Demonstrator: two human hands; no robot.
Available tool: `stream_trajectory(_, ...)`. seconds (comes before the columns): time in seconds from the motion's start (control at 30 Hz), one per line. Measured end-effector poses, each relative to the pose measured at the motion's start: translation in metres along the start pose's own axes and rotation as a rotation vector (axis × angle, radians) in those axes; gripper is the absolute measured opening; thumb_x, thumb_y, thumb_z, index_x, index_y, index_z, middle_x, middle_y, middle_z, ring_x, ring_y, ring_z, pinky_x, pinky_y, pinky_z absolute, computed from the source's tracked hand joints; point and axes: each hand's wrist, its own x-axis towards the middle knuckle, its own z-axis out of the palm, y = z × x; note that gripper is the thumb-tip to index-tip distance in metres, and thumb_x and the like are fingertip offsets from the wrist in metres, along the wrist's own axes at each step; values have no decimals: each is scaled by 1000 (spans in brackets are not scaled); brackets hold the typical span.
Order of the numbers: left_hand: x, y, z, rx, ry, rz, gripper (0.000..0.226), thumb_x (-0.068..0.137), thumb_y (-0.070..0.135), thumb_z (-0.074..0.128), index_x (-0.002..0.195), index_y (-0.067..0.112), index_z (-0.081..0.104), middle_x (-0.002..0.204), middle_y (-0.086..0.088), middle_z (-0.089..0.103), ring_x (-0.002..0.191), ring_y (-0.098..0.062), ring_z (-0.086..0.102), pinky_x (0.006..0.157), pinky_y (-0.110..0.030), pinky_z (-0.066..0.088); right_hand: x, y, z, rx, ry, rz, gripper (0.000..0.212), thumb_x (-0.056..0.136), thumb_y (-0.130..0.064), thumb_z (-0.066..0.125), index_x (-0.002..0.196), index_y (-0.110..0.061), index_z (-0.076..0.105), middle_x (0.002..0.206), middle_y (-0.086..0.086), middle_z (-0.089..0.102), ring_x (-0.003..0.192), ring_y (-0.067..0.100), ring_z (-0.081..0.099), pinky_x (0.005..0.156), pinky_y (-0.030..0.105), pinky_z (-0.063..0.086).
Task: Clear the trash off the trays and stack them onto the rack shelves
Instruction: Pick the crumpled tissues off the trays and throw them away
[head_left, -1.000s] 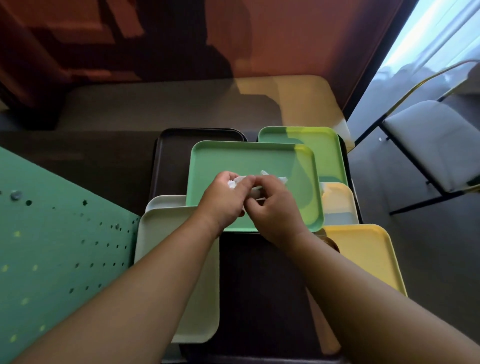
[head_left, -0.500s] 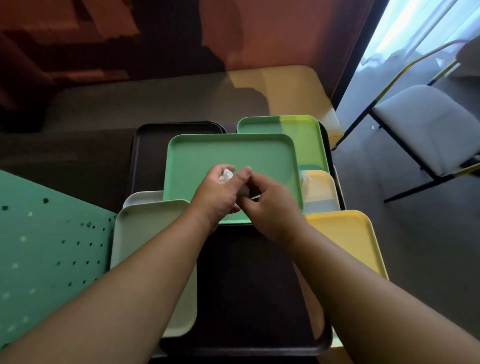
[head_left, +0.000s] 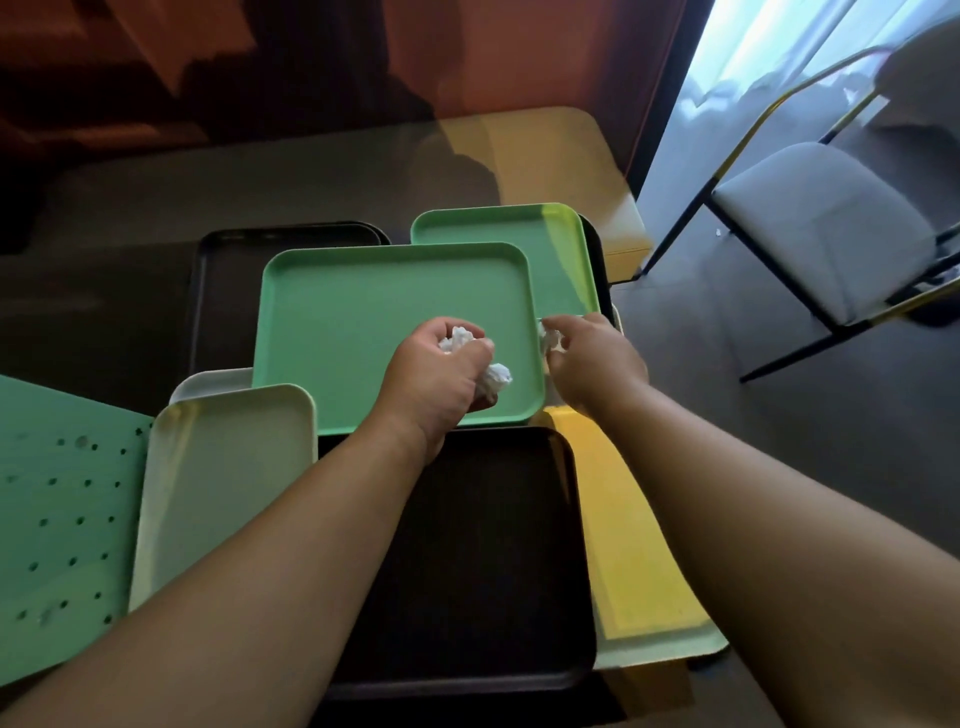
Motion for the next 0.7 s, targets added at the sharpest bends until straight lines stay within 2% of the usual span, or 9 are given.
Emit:
stream_trajectory(0.07, -4, 1, 6, -6, -5, -3, 7, 96, 8, 66, 92, 14, 63, 90, -9, 62, 76, -24, 66, 58, -33, 61, 0, 1, 1, -29, -16, -31, 32, 102, -22, 54, 130, -32, 67, 137, -5, 58, 103, 18, 60, 78, 37, 59)
stream_trajectory(0.13, -7, 2, 11, -13, -6, -2, 7, 96, 8, 66, 93, 13, 63, 90, -10, 62, 76, -24, 66, 60, -35, 62, -4, 4, 2, -11, 24, -19, 24, 102, -23, 55, 119, -28, 70, 134, -2, 60, 98, 20, 61, 79, 41, 59)
stream_trajectory(0.23, -12, 5, 19, -36, 5, -11, 5, 97, 10, 66, 95, 13, 63, 93, -9, 64, 80, -24, 68, 71, -42, 65, -13, 7, -3, 213, 91, 52, 23, 102, -24, 53, 118, -22, 69, 120, 3, 60, 95, 23, 62, 82, 43, 58)
stream_trajectory(0.37, -27, 13, 37, -83, 18, -25, 7, 98, 18, 64, 91, 17, 62, 91, -10, 69, 76, -23, 69, 71, -42, 64, -55, 2, -27, 535, 215, -114, 17, 98, -18, 64, 112, -16, 74, 105, -2, 61, 83, 3, 62, 75, 18, 53)
stream_trajectory(0.43, -42, 19, 51, -119, -41, -50, 10, 98, 25, 62, 97, 15, 63, 92, -11, 70, 76, -24, 67, 65, -39, 61, -86, -1, -39, 630, 224, -201, 18, 97, -13, 65, 112, -14, 75, 102, -7, 62, 82, -4, 62, 73, 13, 52)
stream_trajectory(0.47, -50, 22, 59, -144, -82, -67, 16, 98, 29, 62, 101, 13, 63, 92, -12, 70, 77, -25, 66, 62, -37, 59, -99, -1, -43, 666, 223, -214, 21, 97, -11, 64, 115, -15, 75, 102, -11, 62, 84, -4, 62, 76, 16, 54)
stream_trajectory(0.53, -68, 27, 77, -156, -153, -88, 27, 97, 34, 63, 109, 10, 64, 93, -14, 69, 79, -27, 67, 58, -34, 56, -120, 7, -51, 720, 240, -189, 30, 96, -12, 57, 120, -17, 74, 103, -14, 66, 92, 1, 66, 86, 30, 60)
stream_trajectory(0.6, -85, 31, 96, -120, -203, -81, 29, 96, 33, 67, 112, 10, 64, 96, -15, 71, 81, -29, 71, 57, -35, 58, -136, 23, -61, 842, 203, -170, 39, 95, -13, 49, 126, -18, 72, 109, -2, 73, 102, 15, 70, 89, 45, 61)
stream_trajectory(0.7, -106, 32, 125, -9, -243, -45, 28, 96, 32, 69, 114, 12, 62, 107, -19, 73, 94, -33, 75, 71, -47, 66, -161, 51, -78, 1125, 123, -147, 43, 97, -12, 43, 134, -11, 65, 120, 12, 73, 112, 29, 70, 92, 48, 61)
